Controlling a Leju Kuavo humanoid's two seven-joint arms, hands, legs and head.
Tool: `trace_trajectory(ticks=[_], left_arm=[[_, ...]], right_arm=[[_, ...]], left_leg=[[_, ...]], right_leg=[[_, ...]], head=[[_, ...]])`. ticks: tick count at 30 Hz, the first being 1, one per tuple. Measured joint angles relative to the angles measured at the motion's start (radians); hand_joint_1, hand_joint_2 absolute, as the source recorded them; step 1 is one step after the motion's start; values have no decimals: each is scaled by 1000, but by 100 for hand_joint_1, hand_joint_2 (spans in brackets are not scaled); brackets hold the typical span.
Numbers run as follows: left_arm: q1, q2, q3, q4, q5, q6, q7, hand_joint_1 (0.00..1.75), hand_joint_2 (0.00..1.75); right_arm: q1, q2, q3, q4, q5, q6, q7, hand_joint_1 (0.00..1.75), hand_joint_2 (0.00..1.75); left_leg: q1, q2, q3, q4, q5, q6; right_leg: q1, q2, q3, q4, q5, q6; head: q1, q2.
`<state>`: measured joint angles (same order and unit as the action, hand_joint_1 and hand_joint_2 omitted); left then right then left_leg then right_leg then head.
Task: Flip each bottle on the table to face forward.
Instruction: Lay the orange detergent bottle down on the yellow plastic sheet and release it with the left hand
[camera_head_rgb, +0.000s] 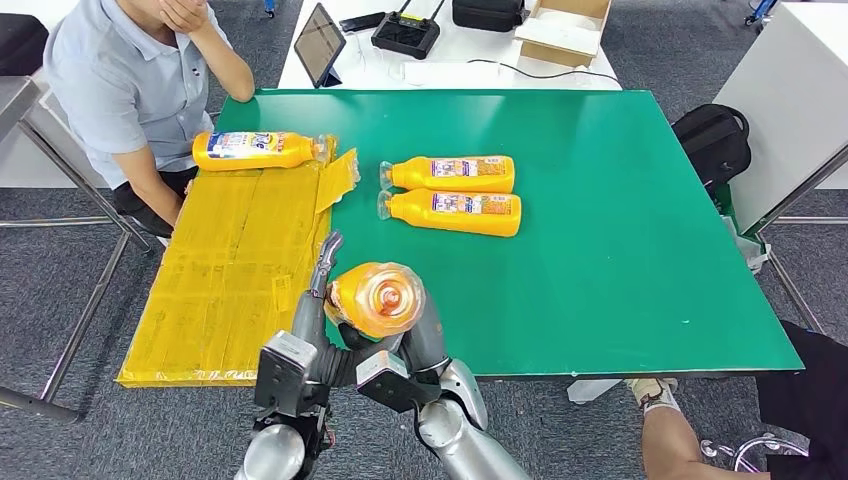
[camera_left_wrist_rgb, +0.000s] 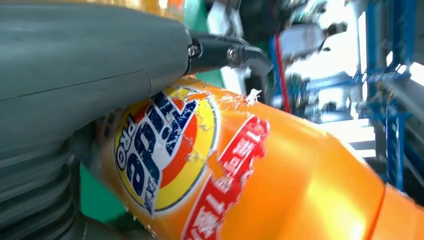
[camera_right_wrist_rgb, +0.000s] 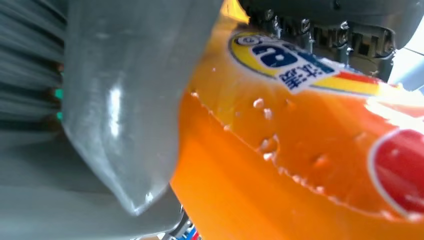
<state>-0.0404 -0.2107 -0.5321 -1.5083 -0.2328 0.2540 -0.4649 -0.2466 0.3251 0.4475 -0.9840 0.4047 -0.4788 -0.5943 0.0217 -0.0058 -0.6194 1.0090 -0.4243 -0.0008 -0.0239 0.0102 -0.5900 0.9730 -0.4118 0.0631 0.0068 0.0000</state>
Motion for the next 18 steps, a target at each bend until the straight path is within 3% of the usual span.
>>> trace_trajectory(ticks=[7,11,12,13,16,17,18], left_arm=[[-18,15,2,1,65,-55,4,0,175],[-27,20,6,8,84,-71,11,169,175],[-30,22,6,11,89,-74,13,175,175],[-32,23,8,14,98,-81,16,175,175],[-38,28,15,22,137,-117,28,175,175],[-39,30,17,23,149,-130,31,175,175],[-41,31,20,25,160,-141,35,175,175]], right_arm=[[-32,0,17,35,6,13,7,171,175],[-45,0,26,50,9,15,14,148,175],[-47,0,27,54,7,16,14,141,175],[-49,0,28,56,4,17,14,126,175],[-50,0,29,63,-6,21,11,30,175],[-50,0,30,64,-10,23,8,12,175],[-50,0,31,66,-15,26,4,16,175]], left_leg=[[0,0,0,0,0,0],[0,0,0,0,0,0],[0,0,0,0,0,0],[0,0,0,0,0,0],[0,0,0,0,0,0],[0,0,0,0,0,0],[0,0,0,0,0,0]], right_leg=[[0,0,0,0,0,0],[0,0,0,0,0,0],[0,0,0,0,0,0],[0,0,0,0,0,0],[0,0,0,0,0,0],[0,0,0,0,0,0],[0,0,0,0,0,0]], head=[[0,0],[0,0],[0,0],[0,0],[0,0],[0,0],[0,0]])
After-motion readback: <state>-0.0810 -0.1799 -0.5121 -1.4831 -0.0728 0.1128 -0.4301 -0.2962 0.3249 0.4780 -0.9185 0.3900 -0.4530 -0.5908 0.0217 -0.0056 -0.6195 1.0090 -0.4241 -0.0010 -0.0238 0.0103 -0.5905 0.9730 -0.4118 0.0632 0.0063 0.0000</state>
